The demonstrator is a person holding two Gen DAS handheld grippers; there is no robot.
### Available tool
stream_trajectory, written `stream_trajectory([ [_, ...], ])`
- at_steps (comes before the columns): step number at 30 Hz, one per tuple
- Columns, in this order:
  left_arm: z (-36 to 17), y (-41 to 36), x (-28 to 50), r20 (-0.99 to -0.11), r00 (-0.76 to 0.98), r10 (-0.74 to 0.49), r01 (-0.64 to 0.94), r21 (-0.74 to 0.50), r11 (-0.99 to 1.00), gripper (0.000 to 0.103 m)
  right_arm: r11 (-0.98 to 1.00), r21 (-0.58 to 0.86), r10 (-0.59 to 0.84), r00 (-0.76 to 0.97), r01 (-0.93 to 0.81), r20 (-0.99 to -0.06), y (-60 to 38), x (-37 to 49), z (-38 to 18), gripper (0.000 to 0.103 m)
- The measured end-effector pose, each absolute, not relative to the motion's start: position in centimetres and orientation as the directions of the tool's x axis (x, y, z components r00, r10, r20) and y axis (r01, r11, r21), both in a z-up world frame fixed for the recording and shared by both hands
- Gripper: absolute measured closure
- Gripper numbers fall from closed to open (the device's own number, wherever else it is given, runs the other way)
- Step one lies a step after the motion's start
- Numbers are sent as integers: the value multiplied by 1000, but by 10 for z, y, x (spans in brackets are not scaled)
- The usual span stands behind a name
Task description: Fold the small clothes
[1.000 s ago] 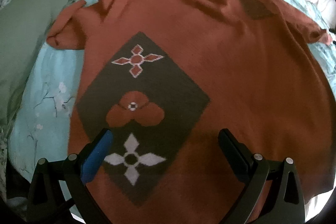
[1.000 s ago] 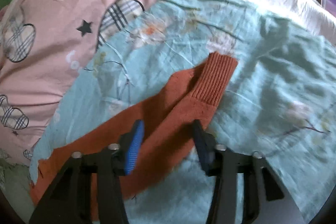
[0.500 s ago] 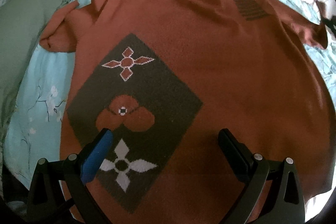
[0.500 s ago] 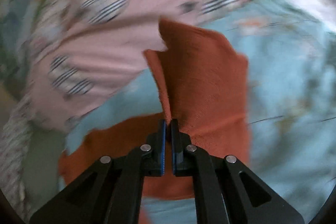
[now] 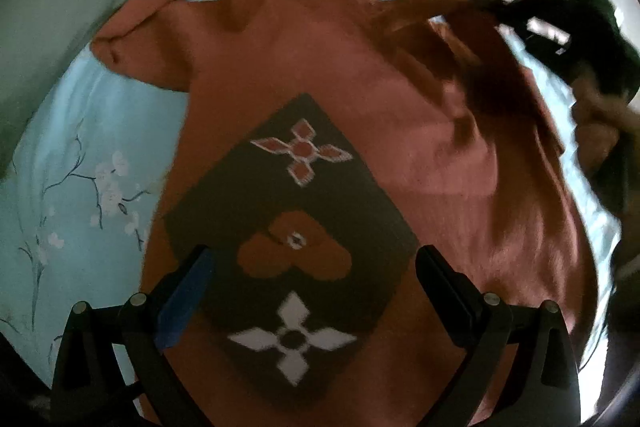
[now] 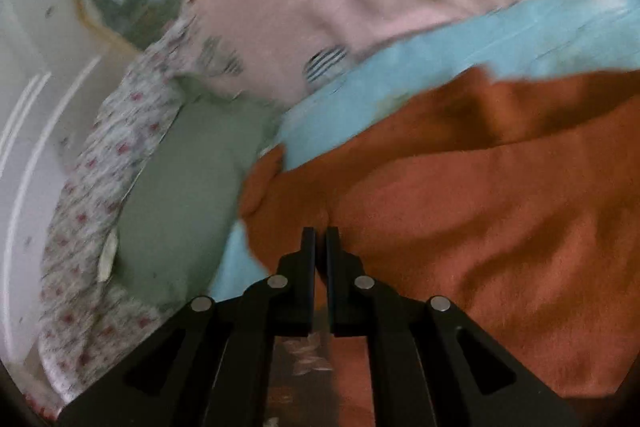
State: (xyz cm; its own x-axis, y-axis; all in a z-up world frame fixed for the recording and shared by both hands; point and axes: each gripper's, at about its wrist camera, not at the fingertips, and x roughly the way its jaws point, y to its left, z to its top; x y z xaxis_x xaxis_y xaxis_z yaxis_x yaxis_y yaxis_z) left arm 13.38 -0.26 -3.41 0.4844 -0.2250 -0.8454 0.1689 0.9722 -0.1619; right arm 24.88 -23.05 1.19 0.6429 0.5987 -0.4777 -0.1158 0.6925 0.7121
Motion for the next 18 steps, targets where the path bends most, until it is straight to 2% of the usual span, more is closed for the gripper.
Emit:
stream_trajectory([
  [2, -36, 7, 140, -838, 483, -256, 159, -203, 966, 2, 697, 702, 623, 607, -145, -494, -209, 251, 2, 95],
  [5, -41, 19, 154, -822, 471, -320, 152, -281, 948, 2, 715, 692, 626, 536, -102, -567, -192, 257, -22, 94],
  [7, -45, 22, 164, -812, 455, -366, 149, -336, 930, 2, 717, 692, 627, 505, -78, -593, -190, 258, -32, 81],
  [8, -47, 23, 173, -799, 440, -410, 147, -386, 911, 2, 727, 684, 614, 499, -57, -611, -193, 253, -39, 64],
  [9, -49, 24, 178, -793, 432, -429, 143, -410, 901, 2, 732, 680, 606, 503, -49, -616, -196, 248, -38, 55],
  [13, -56, 22, 212, -746, 415, -521, 133, -517, 846, 2, 739, 673, 576, 548, -33, -607, -222, 224, -31, 55],
  [18, -64, 11, 259, -719, 414, -558, 116, -567, 816, 2, 764, 645, 493, 619, 28, -611, -257, 187, -17, 55],
])
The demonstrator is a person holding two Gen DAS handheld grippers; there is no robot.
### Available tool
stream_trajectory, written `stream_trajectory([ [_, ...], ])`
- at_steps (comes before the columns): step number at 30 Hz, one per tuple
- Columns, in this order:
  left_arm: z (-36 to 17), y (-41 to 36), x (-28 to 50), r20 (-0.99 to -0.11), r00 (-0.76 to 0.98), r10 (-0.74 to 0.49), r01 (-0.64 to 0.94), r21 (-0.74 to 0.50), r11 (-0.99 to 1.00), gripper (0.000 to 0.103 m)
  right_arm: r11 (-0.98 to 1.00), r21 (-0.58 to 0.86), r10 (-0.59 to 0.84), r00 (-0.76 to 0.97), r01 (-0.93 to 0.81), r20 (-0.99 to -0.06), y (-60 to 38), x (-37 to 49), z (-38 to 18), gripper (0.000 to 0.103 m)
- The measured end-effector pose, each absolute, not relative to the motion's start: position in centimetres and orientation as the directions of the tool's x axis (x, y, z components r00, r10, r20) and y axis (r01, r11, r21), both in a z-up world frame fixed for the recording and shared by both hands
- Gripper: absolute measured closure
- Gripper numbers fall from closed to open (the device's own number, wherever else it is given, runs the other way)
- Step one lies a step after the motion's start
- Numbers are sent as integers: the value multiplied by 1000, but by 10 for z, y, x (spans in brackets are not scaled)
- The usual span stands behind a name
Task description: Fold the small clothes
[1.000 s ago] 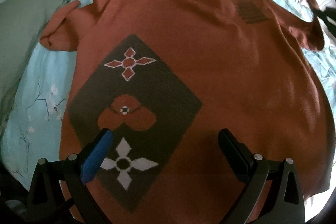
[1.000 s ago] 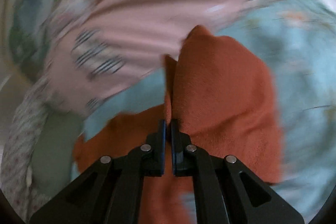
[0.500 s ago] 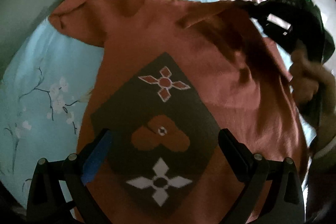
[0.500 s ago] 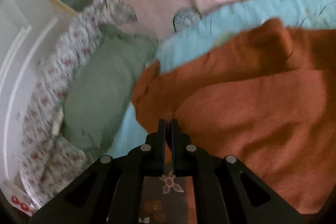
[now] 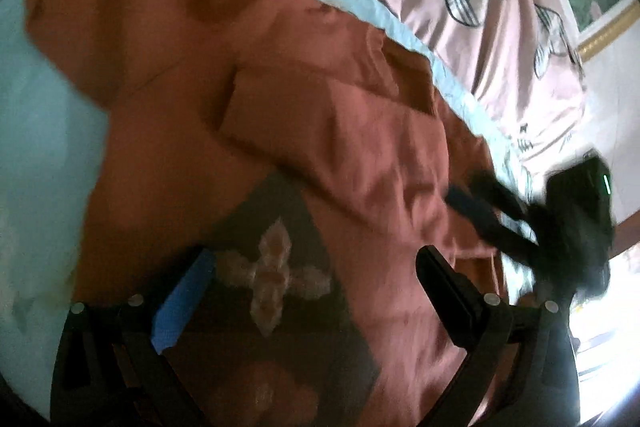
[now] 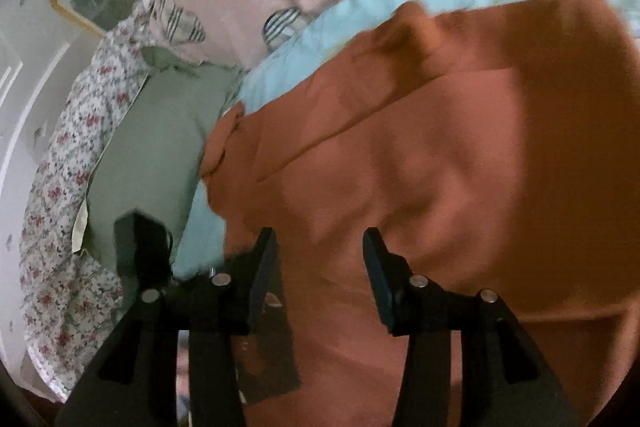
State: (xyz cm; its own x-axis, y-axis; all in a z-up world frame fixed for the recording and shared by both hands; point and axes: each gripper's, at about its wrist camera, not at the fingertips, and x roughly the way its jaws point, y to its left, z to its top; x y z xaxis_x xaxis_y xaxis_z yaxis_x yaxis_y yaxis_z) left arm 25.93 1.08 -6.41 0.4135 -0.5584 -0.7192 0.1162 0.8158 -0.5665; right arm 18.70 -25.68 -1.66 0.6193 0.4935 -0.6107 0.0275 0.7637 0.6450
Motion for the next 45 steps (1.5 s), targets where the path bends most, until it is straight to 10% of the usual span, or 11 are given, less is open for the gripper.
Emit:
stream_trajectory([
  [6, -64, 1, 318, -698, 479, -533, 109, -555, 825, 14, 771, 623, 382, 685, 134, -620, -301, 145, -9, 55],
  [7, -61, -3, 323, -690, 489, -534, 127, -549, 826, 25, 768, 623, 369, 693, 149, -620, -308, 140, -7, 55],
  [9, -58, -12, 333, -694, 462, -552, 177, -538, 824, 97, 769, 614, 332, 710, 177, -621, -324, 130, -1, 56],
  [26, -27, 28, 326, -700, 620, -354, 144, -343, 928, 98, 832, 440, 154, 623, 336, -767, -391, 194, -22, 39],
  [28, -31, 24, 322, -708, 616, -345, 156, -320, 934, 98, 856, 378, 118, 578, 354, -807, -389, 206, -33, 58],
  [29, -31, 22, 319, -708, 614, -349, 164, -318, 934, 98, 858, 374, 115, 579, 351, -807, -392, 207, -34, 92],
  [45, -48, -12, 314, -726, 567, -388, 237, -308, 922, 96, 843, 233, -139, 615, 484, -776, -419, 171, -11, 82],
])
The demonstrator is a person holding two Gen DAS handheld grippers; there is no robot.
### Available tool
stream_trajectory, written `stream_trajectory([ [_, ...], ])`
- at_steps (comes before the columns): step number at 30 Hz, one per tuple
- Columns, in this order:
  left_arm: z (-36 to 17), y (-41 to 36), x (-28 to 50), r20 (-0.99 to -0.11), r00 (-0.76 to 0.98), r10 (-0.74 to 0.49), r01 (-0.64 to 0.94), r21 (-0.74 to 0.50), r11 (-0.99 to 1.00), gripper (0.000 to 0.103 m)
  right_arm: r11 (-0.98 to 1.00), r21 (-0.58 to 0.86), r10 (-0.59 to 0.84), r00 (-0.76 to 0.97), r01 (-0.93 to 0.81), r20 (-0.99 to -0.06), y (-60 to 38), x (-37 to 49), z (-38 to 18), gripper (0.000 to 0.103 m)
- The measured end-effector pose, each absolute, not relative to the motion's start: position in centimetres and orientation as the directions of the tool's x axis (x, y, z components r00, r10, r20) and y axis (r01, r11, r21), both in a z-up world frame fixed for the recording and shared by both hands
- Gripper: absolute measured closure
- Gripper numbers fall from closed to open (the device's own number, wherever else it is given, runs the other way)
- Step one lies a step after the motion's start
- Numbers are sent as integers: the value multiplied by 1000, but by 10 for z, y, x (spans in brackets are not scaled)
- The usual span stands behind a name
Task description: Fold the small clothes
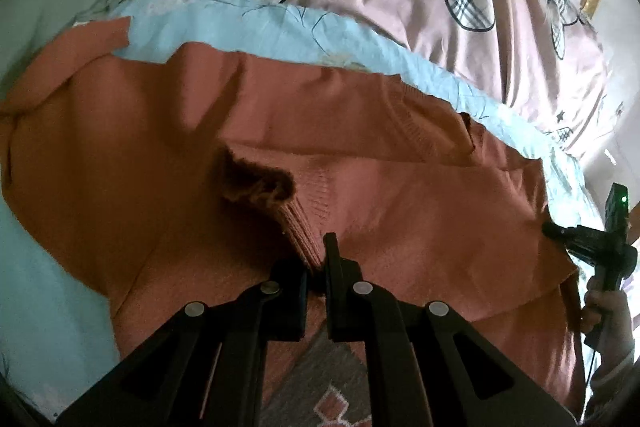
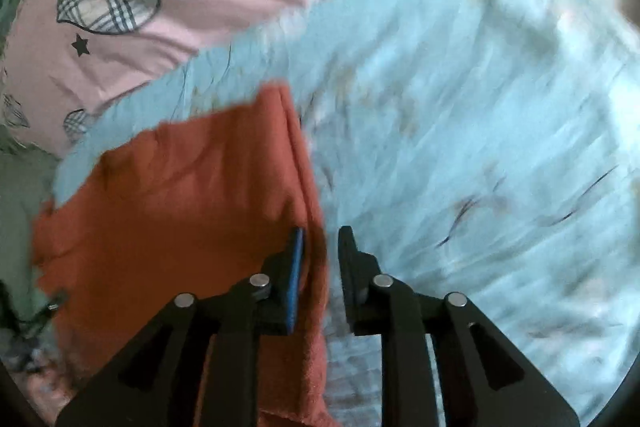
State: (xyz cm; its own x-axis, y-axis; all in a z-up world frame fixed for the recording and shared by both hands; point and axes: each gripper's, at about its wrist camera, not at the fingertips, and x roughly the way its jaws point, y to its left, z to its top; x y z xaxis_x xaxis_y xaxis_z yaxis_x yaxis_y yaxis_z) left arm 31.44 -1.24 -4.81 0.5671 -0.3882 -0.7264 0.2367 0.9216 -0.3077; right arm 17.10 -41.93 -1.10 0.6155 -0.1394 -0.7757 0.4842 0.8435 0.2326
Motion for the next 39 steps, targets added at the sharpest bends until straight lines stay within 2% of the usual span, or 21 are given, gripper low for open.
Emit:
stream_trajectory([
  [2, -48, -10, 313, -726, 572, -381, 244, -293, 924, 92, 887, 271, -50, 661, 374, -748, -395, 180, -2, 81],
  [5, -49, -12, 314, -729, 572, -377, 246, -287, 926, 92, 915, 295, 73, 608, 274, -790, -371, 191, -20, 77],
  [7, -48, -13, 314, -730, 575, -371, 244, -280, 929, 92, 922, 199, -12, 540, 331, -842, -374, 191, -38, 77],
  [8, -48, -11, 313, -730, 576, -368, 245, -275, 930, 92, 907, 220, -18, 555, 359, -832, -387, 182, -43, 80],
  [10, -47, -6, 309, -730, 579, -362, 246, -267, 932, 88, 868, 305, 20, 585, 392, -811, -401, 169, -40, 79],
  [13, -45, 12, 300, -735, 589, -335, 232, -243, 942, 87, 854, 305, -17, 608, 422, -794, -400, 148, -22, 66],
  [14, -44, 22, 297, -737, 593, -324, 219, -239, 946, 87, 857, 327, 4, 629, 398, -778, -393, 140, -17, 54],
  [15, -43, 29, 295, -737, 597, -317, 211, -237, 948, 88, 863, 349, 31, 650, 367, -759, -385, 132, -11, 47],
  [19, -28, 60, 288, -720, 635, -281, 171, -224, 959, 87, 877, 400, 124, 678, 267, -724, -349, 111, -1, 46],
  [23, -12, 88, 302, -716, 669, -199, 110, -169, 979, 69, 852, 483, 239, 670, 202, -703, -312, 95, -10, 46],
  [28, -4, 114, 339, -718, 691, -86, 37, -84, 996, 61, 830, 533, 318, 646, 165, -694, -281, 89, -18, 45],
  [31, -7, 121, 370, -726, 687, 8, -4, 7, 1000, 43, 812, 563, 357, 629, 157, -690, -267, 85, -23, 45],
  [33, -15, 125, 393, -730, 680, 71, -22, 77, 997, 24, 810, 567, 372, 616, 150, -695, -261, 88, -25, 45],
  [36, -32, 133, 425, -743, 651, 157, -65, 152, 986, 24, 813, 563, 377, 606, 145, -700, -256, 88, -27, 44],
  [39, -44, 142, 449, -759, 623, 192, -93, 172, 981, 25, 813, 560, 372, 599, 158, -709, -258, 87, -30, 44],
])
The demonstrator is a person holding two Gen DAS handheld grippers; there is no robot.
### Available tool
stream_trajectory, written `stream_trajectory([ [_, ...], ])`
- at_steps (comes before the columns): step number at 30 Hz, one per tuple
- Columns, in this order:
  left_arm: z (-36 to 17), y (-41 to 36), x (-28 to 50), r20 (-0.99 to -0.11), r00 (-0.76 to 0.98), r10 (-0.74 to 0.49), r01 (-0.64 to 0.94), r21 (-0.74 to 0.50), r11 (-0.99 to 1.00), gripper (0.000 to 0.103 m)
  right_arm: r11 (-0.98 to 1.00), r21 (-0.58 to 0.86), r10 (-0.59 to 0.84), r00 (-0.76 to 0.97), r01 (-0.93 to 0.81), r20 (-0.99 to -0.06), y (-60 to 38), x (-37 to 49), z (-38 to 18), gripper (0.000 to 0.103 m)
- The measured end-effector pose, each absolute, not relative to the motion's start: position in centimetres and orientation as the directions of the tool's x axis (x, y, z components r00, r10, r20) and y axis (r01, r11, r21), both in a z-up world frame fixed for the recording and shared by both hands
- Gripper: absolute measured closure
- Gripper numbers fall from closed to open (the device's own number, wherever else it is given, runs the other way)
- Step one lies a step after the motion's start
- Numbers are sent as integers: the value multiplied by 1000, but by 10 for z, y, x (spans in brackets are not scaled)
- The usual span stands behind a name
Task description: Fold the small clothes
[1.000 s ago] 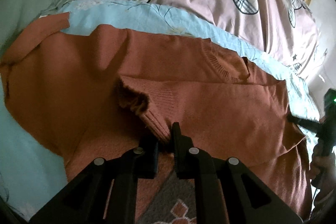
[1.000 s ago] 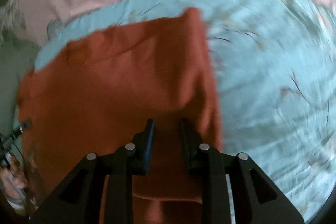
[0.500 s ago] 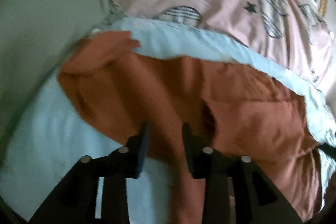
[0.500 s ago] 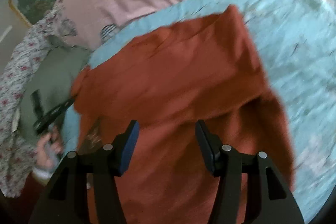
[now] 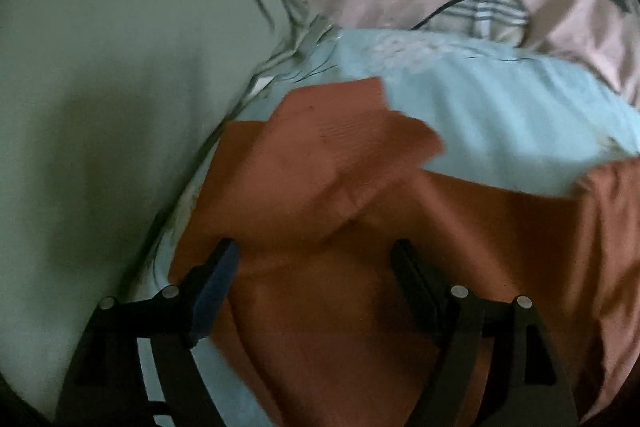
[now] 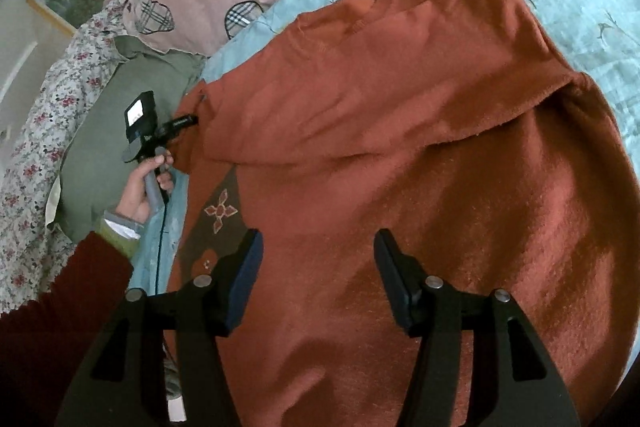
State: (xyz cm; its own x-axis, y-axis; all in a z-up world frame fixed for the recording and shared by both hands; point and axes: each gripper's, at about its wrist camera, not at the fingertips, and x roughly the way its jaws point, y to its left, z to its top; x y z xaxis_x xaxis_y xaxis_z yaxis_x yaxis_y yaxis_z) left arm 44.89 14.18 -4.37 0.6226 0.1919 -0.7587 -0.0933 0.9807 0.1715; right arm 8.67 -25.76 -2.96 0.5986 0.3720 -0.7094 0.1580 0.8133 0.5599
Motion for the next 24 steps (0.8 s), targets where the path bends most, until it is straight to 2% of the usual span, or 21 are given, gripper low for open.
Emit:
stream_trajectory([
  [1, -45, 145, 454, -760, 621, 194, -99, 169, 981, 31, 811, 561, 371, 596, 167, -713, -259, 86, -32, 44],
  [3, -45, 153, 464, -768, 622, 153, -96, 119, 988, 84, 808, 562, 367, 596, 177, -715, -261, 85, -34, 44],
  [5, -41, 161, 467, -772, 625, 116, -108, 62, 992, 98, 805, 564, 364, 599, 182, -713, -261, 83, -35, 44],
  [7, -34, 165, 465, -763, 638, 104, -127, 29, 992, 100, 803, 568, 367, 601, 180, -710, -261, 82, -35, 44],
  [14, 0, 163, 415, -698, 709, -102, -59, -203, 977, 100, 798, 579, 371, 621, 167, -690, -260, 76, -31, 44],
  [24, 59, 55, 318, -526, 726, -443, 218, -435, 874, 100, 788, 593, 366, 645, 169, -670, -264, 59, -28, 44],
])
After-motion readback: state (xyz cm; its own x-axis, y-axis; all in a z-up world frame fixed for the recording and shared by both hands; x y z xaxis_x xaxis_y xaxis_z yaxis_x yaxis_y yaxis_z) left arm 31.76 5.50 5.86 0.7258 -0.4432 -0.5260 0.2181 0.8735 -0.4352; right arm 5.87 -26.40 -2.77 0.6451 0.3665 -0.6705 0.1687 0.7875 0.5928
